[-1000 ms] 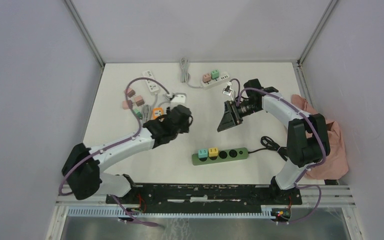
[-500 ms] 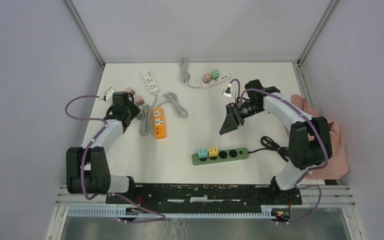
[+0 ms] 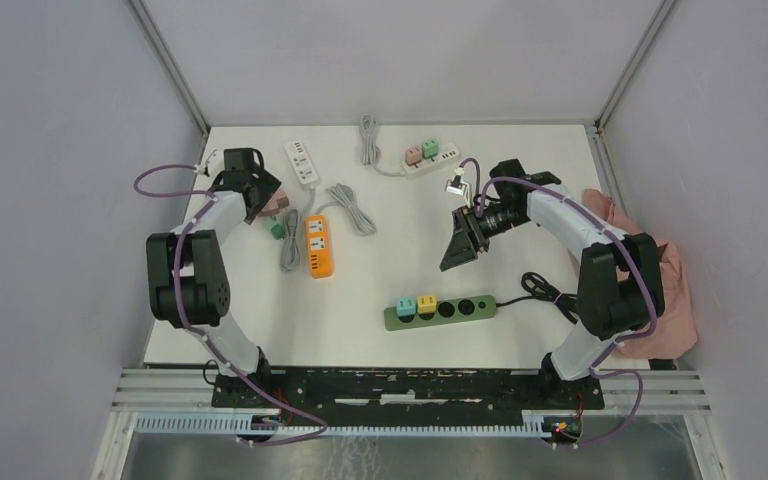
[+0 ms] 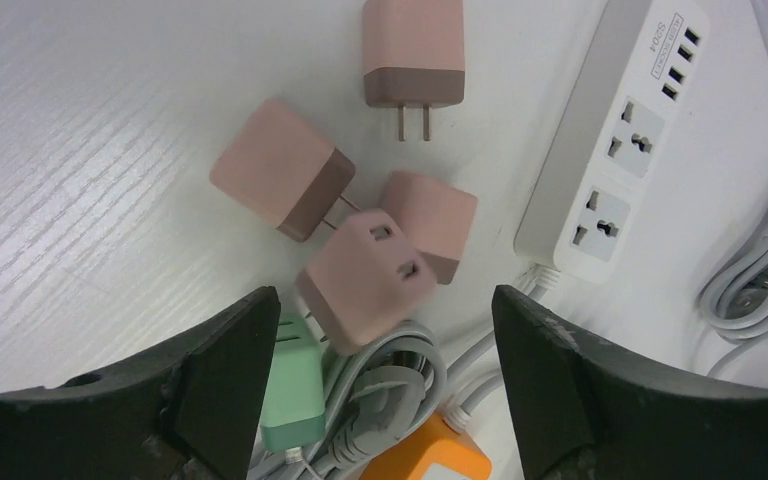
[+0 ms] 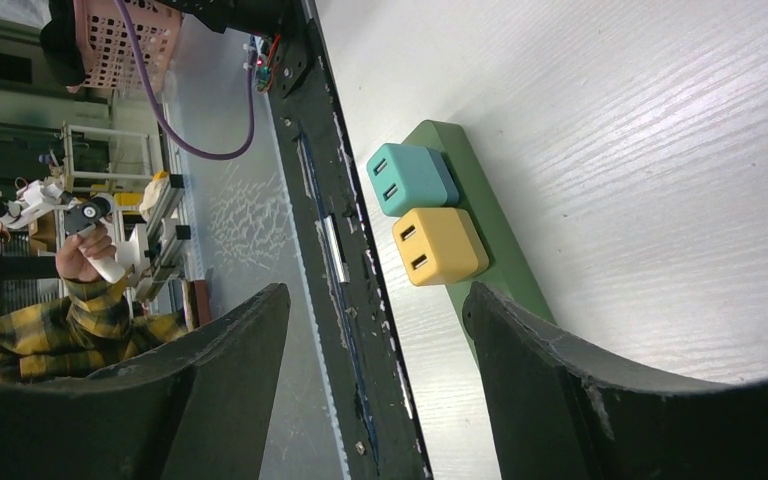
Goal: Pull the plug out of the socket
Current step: Place the plug at the center of the board, then remove the plug from the socket.
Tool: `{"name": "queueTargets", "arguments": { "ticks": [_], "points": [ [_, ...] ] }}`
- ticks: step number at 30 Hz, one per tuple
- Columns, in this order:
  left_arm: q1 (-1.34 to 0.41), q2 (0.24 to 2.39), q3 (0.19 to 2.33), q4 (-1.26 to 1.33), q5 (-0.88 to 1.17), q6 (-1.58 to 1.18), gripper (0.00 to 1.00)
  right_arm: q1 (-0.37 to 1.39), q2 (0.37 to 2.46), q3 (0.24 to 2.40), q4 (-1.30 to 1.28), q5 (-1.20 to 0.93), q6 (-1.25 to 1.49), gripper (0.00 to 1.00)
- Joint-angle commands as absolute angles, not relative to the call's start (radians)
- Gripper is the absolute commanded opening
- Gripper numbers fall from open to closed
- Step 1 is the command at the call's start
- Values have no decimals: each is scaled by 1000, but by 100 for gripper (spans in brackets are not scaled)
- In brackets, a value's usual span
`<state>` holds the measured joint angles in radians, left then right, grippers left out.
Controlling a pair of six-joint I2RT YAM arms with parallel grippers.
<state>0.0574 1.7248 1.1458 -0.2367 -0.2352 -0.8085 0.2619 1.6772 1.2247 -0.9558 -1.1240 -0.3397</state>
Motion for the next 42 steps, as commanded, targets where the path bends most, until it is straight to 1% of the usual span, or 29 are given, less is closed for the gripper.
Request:
{"name": "queueTargets", "arguments": {
  "ticks": [1, 6, 11, 14, 16, 19, 22, 25, 27, 29, 31, 34, 37, 39, 42],
  "points": [
    [64, 1707, 1175, -262, -257, -861, 86, 266, 1676, 1272, -977, -1162, -383, 73],
    [63, 1622, 1142, -260, -221, -860, 86, 265, 1672, 1274, -992, -1169, -399, 73],
    [63, 1461, 1038, -212, -96, -853, 82, 265, 1647, 1281, -1028, -1197, -452, 73],
    [58, 1357, 932, -119, 75, -820, 81, 266, 1628, 1279, -1057, -1211, -514, 73],
    [39, 1290, 846, 0, 238, -790, 81, 265, 1610, 1271, -1077, -1222, -569, 73],
    [-29, 1193, 730, 168, 429, -751, 82, 266, 1574, 1247, -1097, -1228, -693, 73],
    [-148, 1122, 650, 313, 543, -723, 84, 267, 1537, 1218, -1162, -1246, -924, 74],
    [-302, 1079, 579, 481, 619, -676, 84, 267, 1520, 1195, -1353, -1270, -1349, 75],
    [-406, 1047, 535, 564, 636, -605, 84, 268, 1528, 1183, -1527, -1271, -1679, 77],
    [-503, 1001, 490, 614, 607, -518, 84, 269, 1547, 1170, -1680, -1260, -1953, 83],
    [-593, 963, 434, 667, 556, -434, 84, 270, 1558, 1169, -1754, -1258, -2097, 88],
    [-673, 933, 326, 837, 454, -408, 85, 281, 1543, 1180, -1754, -1258, -2097, 88],
    [-682, 907, 257, 913, 417, -416, 86, 289, 1498, 1166, -1641, -1242, -1947, 88],
    [-682, 880, 232, 904, 391, -406, 88, 302, 1447, 1130, -1479, -1207, -1757, 88],
    [-681, 837, 211, 863, 382, -374, 88, 350, 1347, 1045, -1122, -1085, -1377, 88]
  ]
}}
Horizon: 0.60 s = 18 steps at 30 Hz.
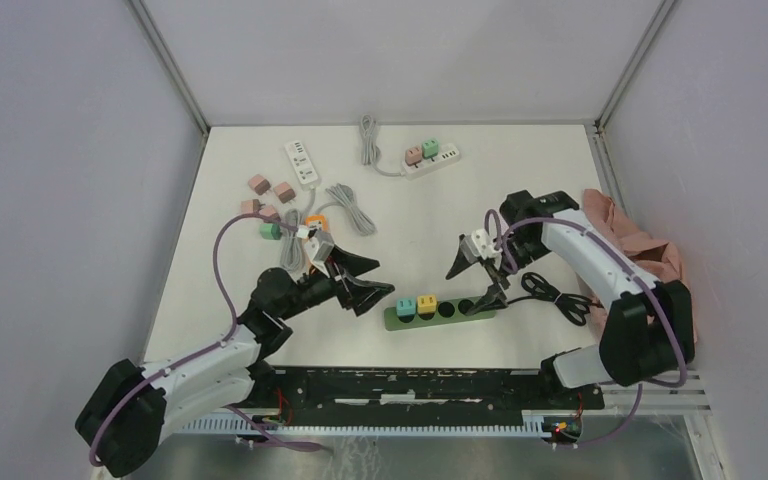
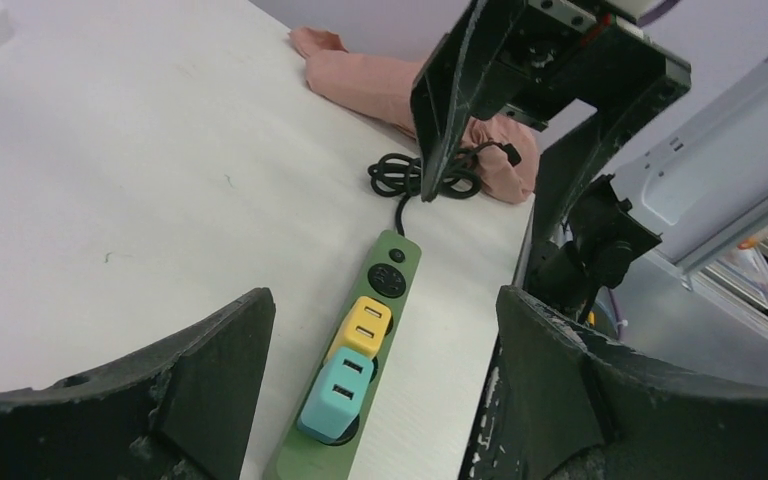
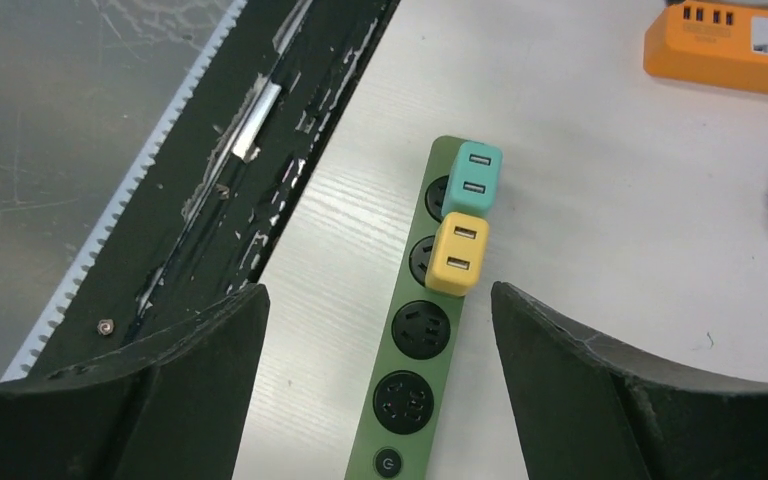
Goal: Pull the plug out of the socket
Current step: Remove the plug from the socket.
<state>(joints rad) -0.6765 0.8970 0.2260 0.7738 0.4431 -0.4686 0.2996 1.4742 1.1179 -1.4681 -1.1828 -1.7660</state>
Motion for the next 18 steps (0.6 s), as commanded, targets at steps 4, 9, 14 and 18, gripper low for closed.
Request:
{"name": "queueTargets", "arguments": {
  "ticks": [4, 9, 14, 18],
  "points": [
    [-681, 796, 175, 840, 340, -370, 88, 407, 1266, 983, -872, -976, -1136, 88],
    [-681, 795, 149, 830, 309, -381, 94, 454, 1273, 955, -797, -952, -1055, 87],
    [-681, 833, 143, 864, 364, -354, 100, 510, 1290, 944, -743, -903, -1001, 87],
    [-681, 875, 123, 925, 458, -302, 97, 525, 1294, 934, -717, -879, -983, 87]
  ]
}}
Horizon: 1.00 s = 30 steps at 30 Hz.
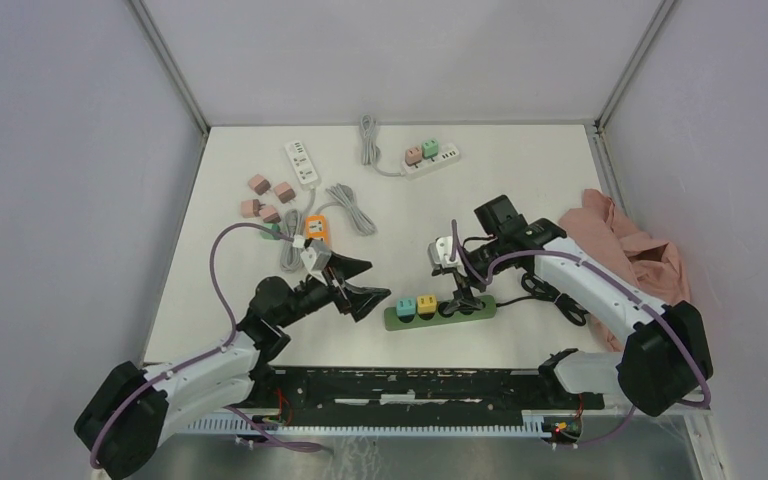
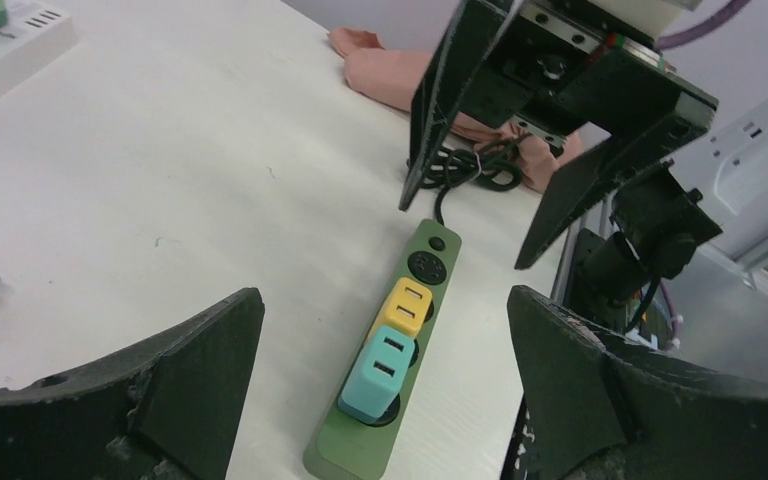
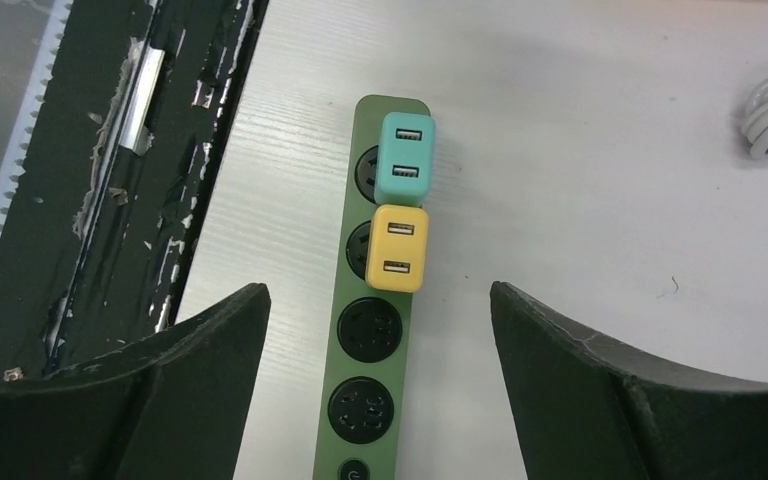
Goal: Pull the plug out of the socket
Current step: Remove the plug from the socket.
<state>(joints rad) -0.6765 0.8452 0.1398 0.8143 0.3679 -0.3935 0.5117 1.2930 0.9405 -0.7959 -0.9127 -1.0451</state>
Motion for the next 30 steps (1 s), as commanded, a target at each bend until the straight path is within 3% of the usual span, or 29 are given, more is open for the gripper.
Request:
{"name": "queueTargets", "arguments": {
  "ticks": [1, 19, 30],
  "points": [
    [-681, 886, 117, 925, 470, -292, 97, 529, 1296, 930, -711, -874, -981, 87],
    [-695, 816, 22, 905, 351, -270, 97, 605, 1341, 915, -648, -784, -934, 89],
    [-695, 694, -33, 887, 380, -285, 98, 649, 1359, 901, -603, -763, -899, 89]
  ]
}}
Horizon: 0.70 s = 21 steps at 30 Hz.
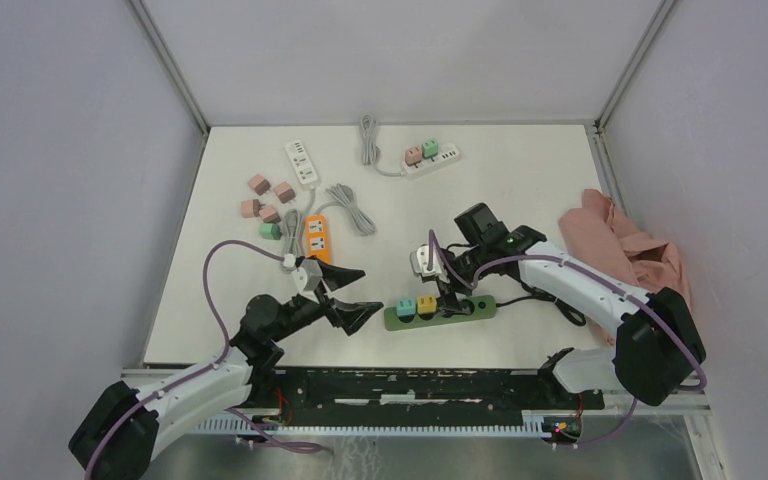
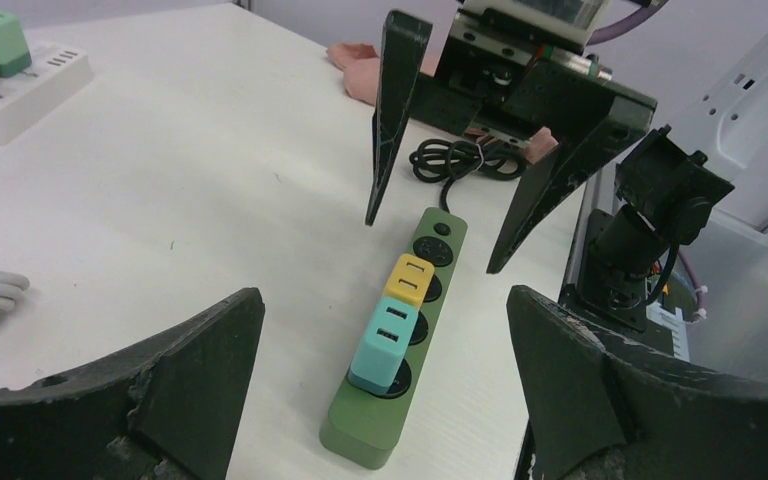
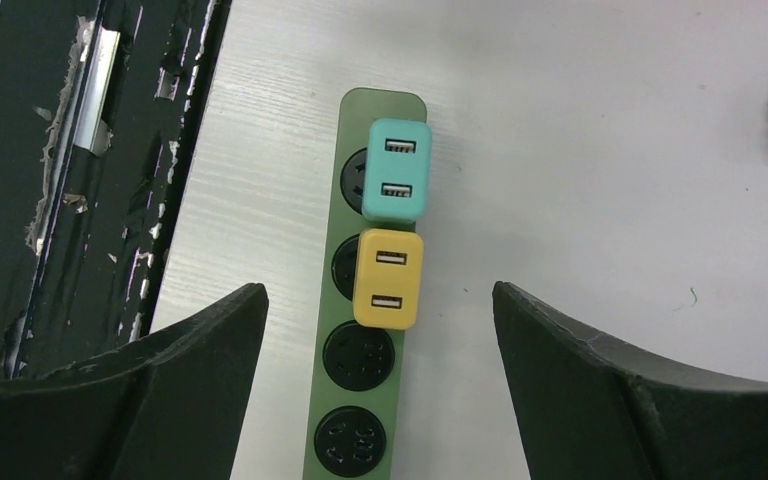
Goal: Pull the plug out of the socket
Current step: Remove the plug from the socket.
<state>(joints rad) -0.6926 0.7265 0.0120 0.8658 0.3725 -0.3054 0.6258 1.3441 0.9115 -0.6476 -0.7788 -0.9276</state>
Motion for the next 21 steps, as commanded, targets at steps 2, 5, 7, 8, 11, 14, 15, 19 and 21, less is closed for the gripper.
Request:
{"name": "queueTargets", "arguments": {
  "ticks": [2, 5, 7, 8, 11, 14, 15, 19, 21],
  "points": [
    [-696, 685, -35, 877, 374, -284, 98, 661, 1363, 897, -588, -746, -889, 89],
    [-695, 680, -37, 867, 363, -281, 98, 675, 1376, 897, -577, -723, -879, 89],
    [-695, 680, -38, 863, 359, -279, 98, 679, 1381, 897, -575, -721, -878, 89],
    [-695, 679, -40, 860, 358, -278, 98, 680, 1382, 898, -574, -721, -876, 89],
    [-696, 675, -43, 853, 352, -278, 98, 681, 1386, 901, -575, -717, -869, 89],
    [-694, 671, -49, 854, 347, -276, 98, 681, 1390, 906, -580, -722, -868, 89],
    [-695, 671, -51, 854, 345, -276, 98, 682, 1392, 907, -582, -725, -868, 89],
    [-695, 666, -54, 853, 344, -275, 98, 683, 1400, 915, -590, -730, -867, 89],
    [-695, 666, -54, 853, 344, -274, 98, 683, 1402, 918, -592, -730, -864, 89]
  ]
}}
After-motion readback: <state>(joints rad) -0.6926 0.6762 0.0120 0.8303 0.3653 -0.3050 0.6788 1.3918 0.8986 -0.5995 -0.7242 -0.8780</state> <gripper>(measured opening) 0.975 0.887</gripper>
